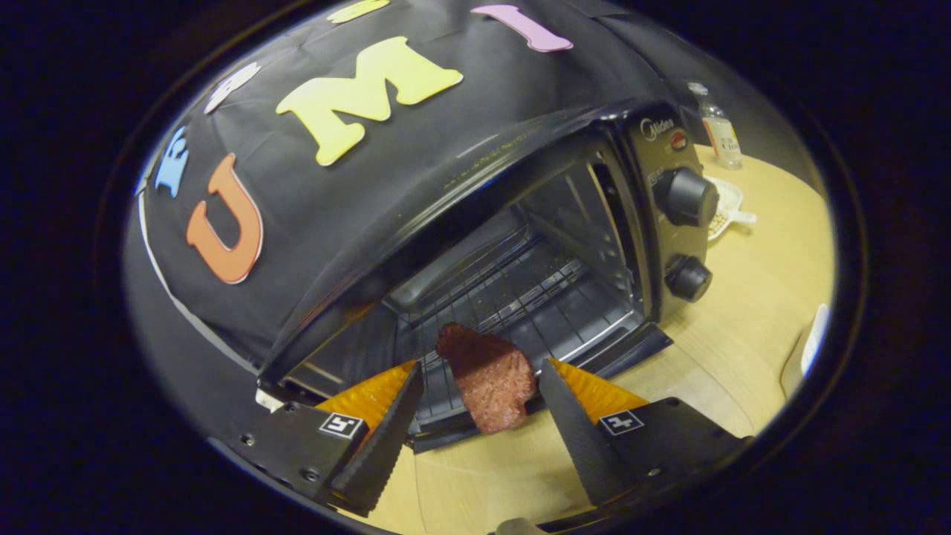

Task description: Open the toaster oven, put the food inside, and close the toaster oven door.

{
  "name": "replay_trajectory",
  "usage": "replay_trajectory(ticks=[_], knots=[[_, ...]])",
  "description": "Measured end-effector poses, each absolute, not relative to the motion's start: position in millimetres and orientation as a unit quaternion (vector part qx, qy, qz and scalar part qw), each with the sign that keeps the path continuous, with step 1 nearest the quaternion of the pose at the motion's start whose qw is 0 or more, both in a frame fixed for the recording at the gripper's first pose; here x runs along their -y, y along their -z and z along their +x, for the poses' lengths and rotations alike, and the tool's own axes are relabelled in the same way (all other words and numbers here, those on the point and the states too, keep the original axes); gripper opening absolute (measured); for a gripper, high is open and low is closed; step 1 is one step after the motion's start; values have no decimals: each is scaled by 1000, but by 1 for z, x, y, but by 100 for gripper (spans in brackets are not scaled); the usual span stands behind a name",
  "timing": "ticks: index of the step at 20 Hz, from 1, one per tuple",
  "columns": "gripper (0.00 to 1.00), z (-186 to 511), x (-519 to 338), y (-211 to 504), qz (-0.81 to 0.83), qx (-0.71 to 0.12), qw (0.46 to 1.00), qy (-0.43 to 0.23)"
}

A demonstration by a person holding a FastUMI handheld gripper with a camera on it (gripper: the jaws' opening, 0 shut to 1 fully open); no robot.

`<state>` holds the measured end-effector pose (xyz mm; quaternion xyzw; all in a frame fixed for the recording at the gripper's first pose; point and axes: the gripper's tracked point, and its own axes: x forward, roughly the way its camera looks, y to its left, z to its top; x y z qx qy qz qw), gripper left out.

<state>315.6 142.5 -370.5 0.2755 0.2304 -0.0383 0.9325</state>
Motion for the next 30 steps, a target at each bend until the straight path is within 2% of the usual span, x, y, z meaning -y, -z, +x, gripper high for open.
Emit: replay_trajectory(ticks=[7, 17, 22, 30], knots=[[100, 216, -112, 326, 151, -214, 964, 33], [100, 79, -106, 367, 14, -274, 962, 5], [100, 65, -112, 405, 24, -307, 951, 1], [100, 88, -130, 451, 26, -342, 939, -7]])
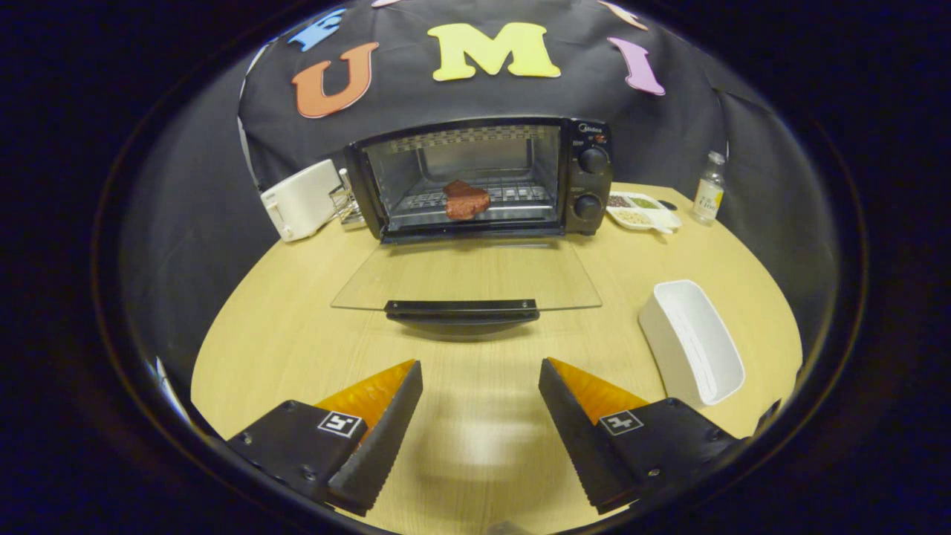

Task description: Open the toaster oven, put the food inside, and close the toaster oven door.

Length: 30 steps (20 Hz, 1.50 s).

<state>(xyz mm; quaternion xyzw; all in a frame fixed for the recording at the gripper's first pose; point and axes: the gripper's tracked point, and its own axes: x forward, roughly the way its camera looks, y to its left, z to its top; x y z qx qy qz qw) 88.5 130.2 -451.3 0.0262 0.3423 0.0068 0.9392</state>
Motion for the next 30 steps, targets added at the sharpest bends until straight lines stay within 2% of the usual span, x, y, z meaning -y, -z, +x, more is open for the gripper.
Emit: replay_trajectory(ticks=[7, 14, 21, 30], knots=[[100, 125, -137, 485, 11, -362, 932, -16], [100, 141, -139, 489, -4, -376, 926, -16], [100, 157, -132, 438, -16, -350, 936, -28], [100, 209, -131, 368, 5, -311, 950, -34]])
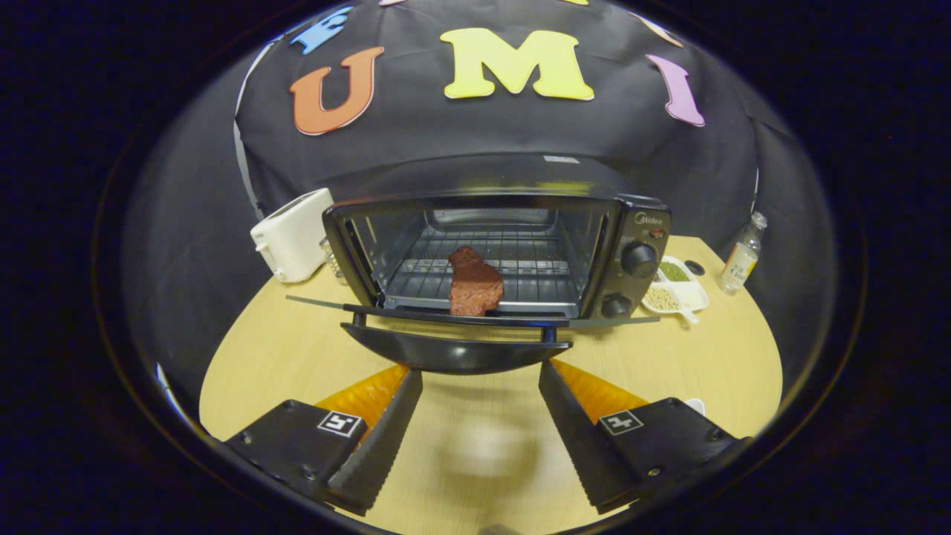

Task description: Open the toaster oven, put the food inside, and close the toaster oven door.

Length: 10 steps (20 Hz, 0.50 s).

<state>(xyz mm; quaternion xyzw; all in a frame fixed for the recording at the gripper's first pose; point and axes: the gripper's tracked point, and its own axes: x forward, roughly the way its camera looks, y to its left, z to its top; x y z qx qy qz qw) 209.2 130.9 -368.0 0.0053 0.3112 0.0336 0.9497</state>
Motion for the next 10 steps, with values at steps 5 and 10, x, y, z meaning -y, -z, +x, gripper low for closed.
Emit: replay_trajectory(ticks=[5, 10], knots=[[100, 243, -137, 341, 1, -288, 957, -40], [100, 259, -135, 330, 3, -273, 961, -39]])
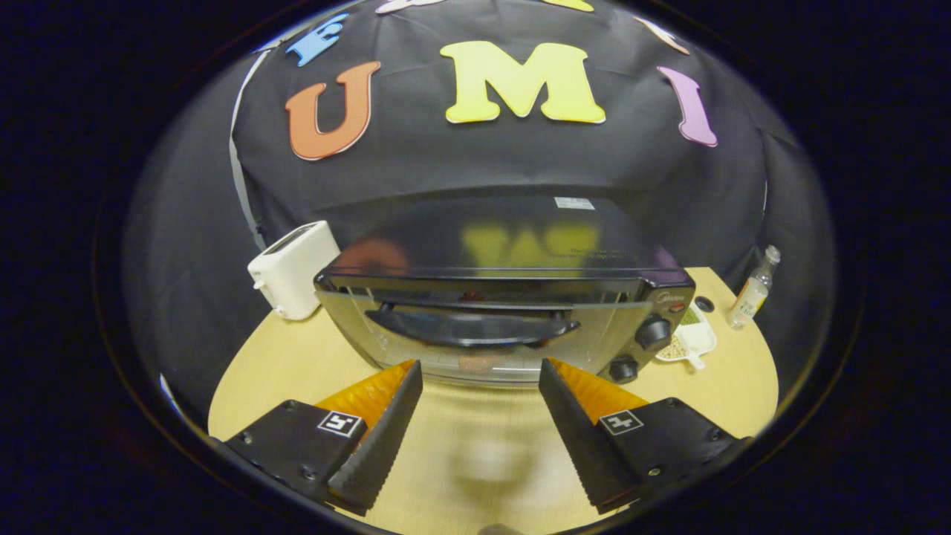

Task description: Open the toaster oven, put the food inside, and close the toaster oven door.

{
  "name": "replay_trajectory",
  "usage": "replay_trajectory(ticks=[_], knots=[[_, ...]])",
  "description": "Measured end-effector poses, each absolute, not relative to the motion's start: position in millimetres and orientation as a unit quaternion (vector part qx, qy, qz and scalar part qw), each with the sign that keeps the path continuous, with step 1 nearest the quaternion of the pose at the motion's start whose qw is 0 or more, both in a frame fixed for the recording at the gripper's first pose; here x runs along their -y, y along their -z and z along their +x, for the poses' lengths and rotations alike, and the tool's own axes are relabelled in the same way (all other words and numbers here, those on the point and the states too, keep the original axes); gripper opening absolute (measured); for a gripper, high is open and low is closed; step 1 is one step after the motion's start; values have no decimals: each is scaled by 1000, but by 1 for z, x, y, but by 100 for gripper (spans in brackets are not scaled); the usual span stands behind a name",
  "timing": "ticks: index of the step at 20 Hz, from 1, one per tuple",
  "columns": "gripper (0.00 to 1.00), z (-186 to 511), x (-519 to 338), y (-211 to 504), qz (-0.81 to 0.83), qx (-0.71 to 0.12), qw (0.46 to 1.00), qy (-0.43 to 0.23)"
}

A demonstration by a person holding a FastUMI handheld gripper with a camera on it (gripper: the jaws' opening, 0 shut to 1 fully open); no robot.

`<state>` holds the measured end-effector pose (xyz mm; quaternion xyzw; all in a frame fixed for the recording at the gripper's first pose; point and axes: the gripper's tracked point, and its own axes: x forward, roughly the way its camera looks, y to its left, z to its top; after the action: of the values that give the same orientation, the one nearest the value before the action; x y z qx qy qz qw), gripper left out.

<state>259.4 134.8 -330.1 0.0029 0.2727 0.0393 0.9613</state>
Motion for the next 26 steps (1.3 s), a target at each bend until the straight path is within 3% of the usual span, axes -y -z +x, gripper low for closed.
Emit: replay_trajectory(ticks=[7, 14, 20, 26], knots=[[100, 210, -100, 332, 23, -270, 962, -15], [100, 64, -38, 338, 0, -264, 964, 27], [100, -39, 29, 232, -2, -173, 983, 59], [100, -89, 95, 104, 17, -56, 995, 82]])
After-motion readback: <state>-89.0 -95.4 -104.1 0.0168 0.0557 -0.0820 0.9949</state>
